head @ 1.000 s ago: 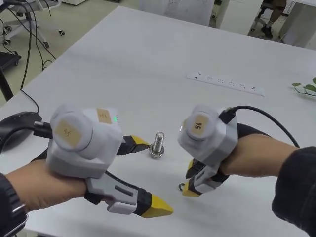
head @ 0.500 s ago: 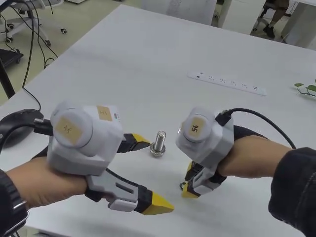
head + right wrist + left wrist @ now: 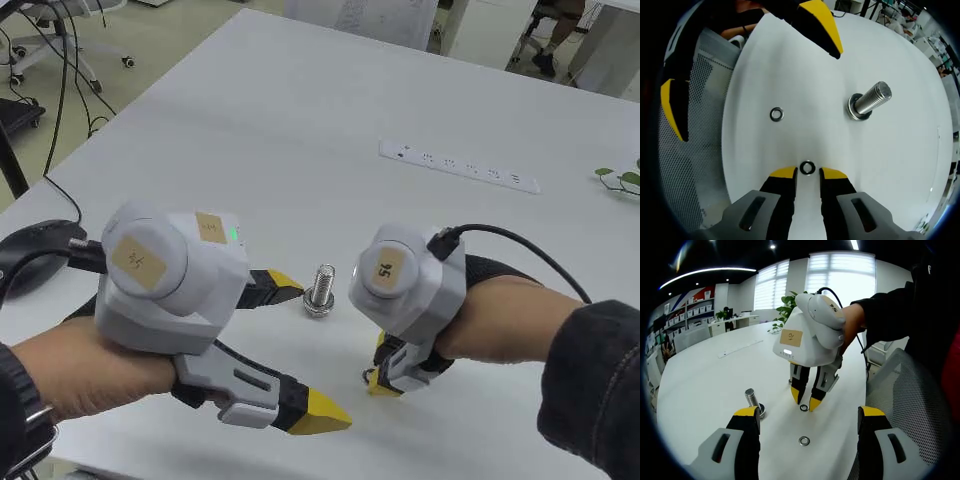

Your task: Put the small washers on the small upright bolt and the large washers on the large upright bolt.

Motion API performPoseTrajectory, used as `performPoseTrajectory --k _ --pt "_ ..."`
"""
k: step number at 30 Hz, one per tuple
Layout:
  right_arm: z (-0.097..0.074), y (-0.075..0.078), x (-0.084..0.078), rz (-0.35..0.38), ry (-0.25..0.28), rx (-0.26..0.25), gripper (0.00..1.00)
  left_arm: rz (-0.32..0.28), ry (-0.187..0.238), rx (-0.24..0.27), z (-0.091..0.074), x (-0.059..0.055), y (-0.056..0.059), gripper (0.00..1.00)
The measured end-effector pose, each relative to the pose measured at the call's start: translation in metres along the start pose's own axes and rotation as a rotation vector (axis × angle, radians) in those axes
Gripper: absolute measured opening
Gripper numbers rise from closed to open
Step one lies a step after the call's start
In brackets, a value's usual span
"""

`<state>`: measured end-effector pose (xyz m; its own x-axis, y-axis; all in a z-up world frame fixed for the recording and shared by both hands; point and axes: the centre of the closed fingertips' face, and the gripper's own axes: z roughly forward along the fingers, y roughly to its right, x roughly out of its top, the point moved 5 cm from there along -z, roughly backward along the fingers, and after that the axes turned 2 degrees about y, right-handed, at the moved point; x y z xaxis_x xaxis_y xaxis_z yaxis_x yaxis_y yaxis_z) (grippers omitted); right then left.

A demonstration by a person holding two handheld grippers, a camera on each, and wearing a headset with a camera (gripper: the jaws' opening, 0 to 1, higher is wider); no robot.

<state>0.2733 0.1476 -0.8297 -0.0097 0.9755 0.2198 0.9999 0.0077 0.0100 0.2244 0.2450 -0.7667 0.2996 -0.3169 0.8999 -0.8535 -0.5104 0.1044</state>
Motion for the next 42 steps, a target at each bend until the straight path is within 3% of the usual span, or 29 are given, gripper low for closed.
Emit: performPoseTrajectory --k 7,42 --pt "0.0007 -0.001 0.0032 -0.018 -0.002 -0.006 0.15 0.001 -0.001 -0.002 0.0006 0.0002 0.0002 0.8" --pt "-0.0042 0.0014 -0.0023 0.001 0.0 0.001 0.13 0.0 -0.007 -0.006 0.0013 -0.0008 0.0001 0.79"
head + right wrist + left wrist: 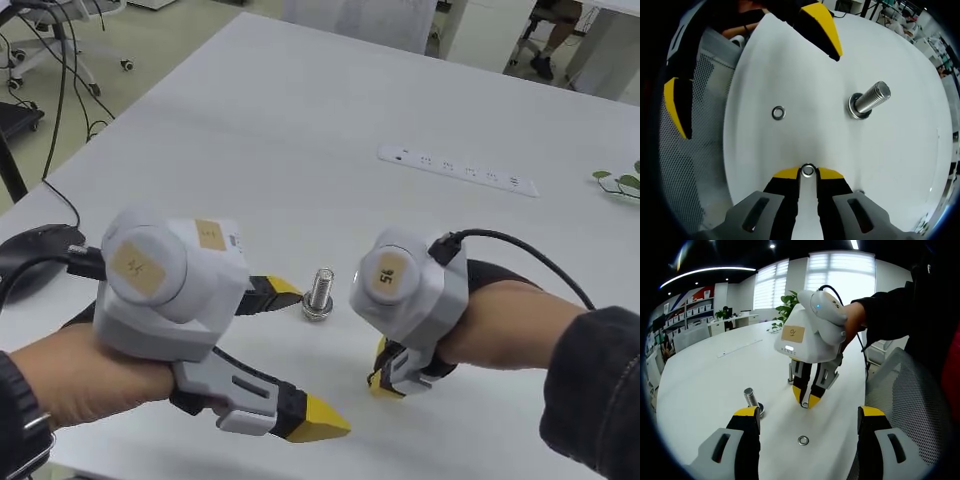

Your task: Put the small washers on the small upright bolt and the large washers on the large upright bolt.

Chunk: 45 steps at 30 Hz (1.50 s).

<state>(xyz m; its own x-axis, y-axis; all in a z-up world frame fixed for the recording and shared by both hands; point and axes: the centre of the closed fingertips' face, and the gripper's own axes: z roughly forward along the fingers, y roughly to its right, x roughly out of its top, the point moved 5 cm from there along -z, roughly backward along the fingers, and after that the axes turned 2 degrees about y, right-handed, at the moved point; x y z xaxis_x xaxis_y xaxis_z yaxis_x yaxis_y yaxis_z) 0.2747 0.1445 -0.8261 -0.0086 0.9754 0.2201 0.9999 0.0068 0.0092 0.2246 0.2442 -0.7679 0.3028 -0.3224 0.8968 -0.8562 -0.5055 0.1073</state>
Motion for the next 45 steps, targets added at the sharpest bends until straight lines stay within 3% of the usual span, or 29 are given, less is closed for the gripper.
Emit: performPoseTrajectory --k 23,38,45 --pt "-0.024 0.005 -0.03 0.079 0.003 -0.03 0.13 0.002 0.001 0.0 -0.001 0.0 0.001 0.79" --pt "-0.042 0.017 -0.056 0.142 -0.003 -0.061 0.13 0.002 -0.003 -0.003 -0.001 -0.001 0.001 0.79" --pt "-0.056 0.026 -0.06 0.164 0.009 -0.087 0.13 0.0 -0.005 -0.003 -0.001 -0.001 0.001 0.79"
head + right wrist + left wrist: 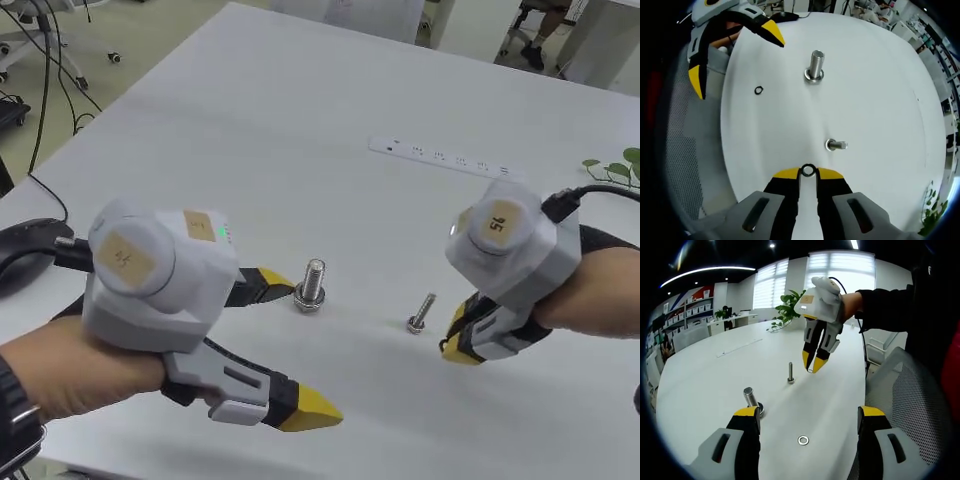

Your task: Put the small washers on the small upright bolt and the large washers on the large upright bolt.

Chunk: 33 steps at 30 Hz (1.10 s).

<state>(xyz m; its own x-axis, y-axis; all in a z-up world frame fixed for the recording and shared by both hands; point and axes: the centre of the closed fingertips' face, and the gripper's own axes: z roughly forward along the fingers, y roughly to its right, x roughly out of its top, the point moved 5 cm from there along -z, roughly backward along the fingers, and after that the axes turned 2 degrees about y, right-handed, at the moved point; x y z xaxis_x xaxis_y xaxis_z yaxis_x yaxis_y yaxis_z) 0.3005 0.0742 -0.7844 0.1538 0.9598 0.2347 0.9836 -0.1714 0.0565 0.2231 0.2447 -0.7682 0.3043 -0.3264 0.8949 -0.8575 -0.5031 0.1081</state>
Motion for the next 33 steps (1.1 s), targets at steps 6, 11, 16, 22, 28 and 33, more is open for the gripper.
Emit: performPoseTrajectory --k 6,11,16,22,28,33 --pt "-0.01 0.005 0.002 -0.001 0.009 -0.026 0.13 0.001 0.0 0.0 0.0 0.0 0.0 0.79" --pt "-0.016 0.009 0.007 -0.004 0.026 -0.032 0.13 0.0 -0.001 0.0 0.0 0.0 0.0 0.79" --pt "-0.022 0.015 0.015 -0.018 0.035 -0.054 0.13 -0.001 -0.002 0.003 0.0 0.0 0.0 0.79" --pt "-0.024 0.02 0.022 -0.034 0.039 -0.067 0.13 -0.003 -0.003 0.004 0.0 0.0 0.0 0.79" --pt "-0.024 0.024 0.028 -0.05 0.041 -0.071 0.13 -0.005 -0.005 0.005 -0.001 -0.001 0.0 0.79" --pt "-0.022 0.027 0.031 -0.06 0.041 -0.072 0.13 -0.006 -0.006 0.005 -0.001 -0.002 0.0 0.79"
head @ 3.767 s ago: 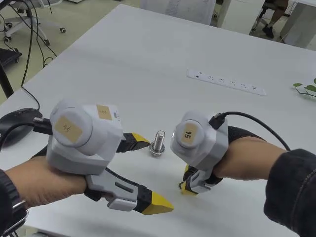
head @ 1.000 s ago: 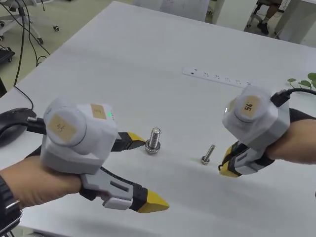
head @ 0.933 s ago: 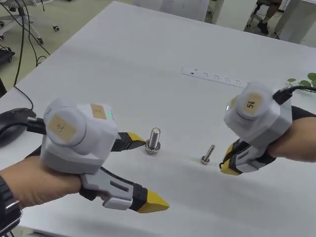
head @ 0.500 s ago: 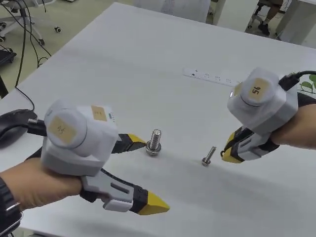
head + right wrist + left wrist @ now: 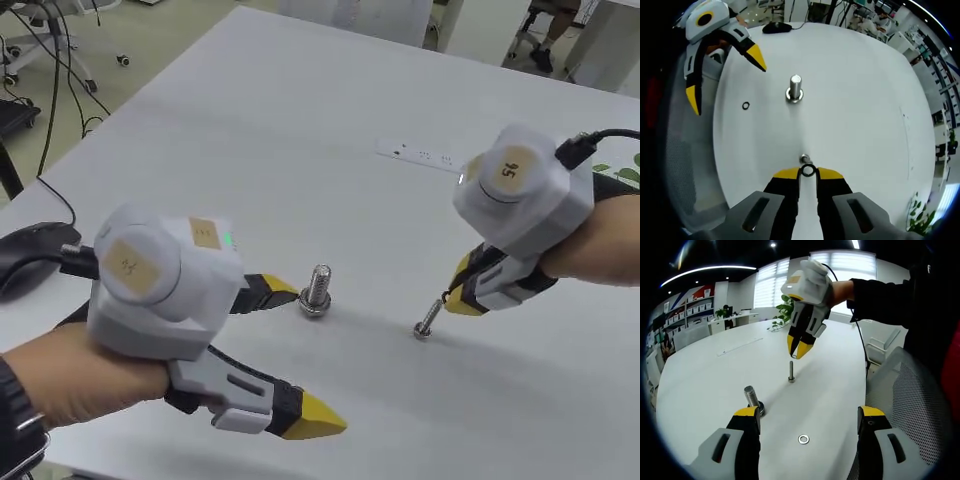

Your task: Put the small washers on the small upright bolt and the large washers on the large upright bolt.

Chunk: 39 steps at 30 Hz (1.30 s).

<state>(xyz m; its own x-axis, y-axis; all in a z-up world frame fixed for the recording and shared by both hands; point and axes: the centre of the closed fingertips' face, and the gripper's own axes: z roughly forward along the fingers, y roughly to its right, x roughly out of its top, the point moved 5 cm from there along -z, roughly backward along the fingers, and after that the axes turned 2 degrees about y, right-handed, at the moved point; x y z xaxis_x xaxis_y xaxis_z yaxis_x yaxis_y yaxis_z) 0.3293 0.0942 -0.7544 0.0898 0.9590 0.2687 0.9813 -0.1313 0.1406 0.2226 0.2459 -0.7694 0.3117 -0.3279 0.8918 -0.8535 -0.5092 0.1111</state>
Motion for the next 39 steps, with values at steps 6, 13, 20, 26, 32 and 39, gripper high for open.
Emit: performPoseTrajectory --k 6,13,20,26,32,39 --pt "0.005 0.002 0.001 -0.008 -0.006 0.005 0.13 -0.003 -0.001 0.002 0.0 -0.001 -0.001 0.79" --pt "0.012 0.004 0.0 -0.013 -0.014 0.013 0.13 -0.007 -0.004 0.005 0.001 -0.003 -0.002 0.79" --pt "0.016 0.004 -0.001 -0.013 -0.017 0.021 0.13 -0.008 -0.004 0.007 0.001 -0.003 -0.002 0.79" --pt "0.018 0.005 -0.001 -0.011 -0.017 0.025 0.13 -0.011 -0.006 0.01 0.002 -0.003 -0.003 0.79" --pt "0.021 0.005 -0.002 -0.009 -0.017 0.031 0.13 -0.013 -0.007 0.011 0.002 -0.003 -0.004 0.79" --pt "0.025 0.004 -0.004 -0.004 -0.016 0.039 0.13 -0.014 -0.009 0.011 0.003 -0.003 -0.004 0.79"
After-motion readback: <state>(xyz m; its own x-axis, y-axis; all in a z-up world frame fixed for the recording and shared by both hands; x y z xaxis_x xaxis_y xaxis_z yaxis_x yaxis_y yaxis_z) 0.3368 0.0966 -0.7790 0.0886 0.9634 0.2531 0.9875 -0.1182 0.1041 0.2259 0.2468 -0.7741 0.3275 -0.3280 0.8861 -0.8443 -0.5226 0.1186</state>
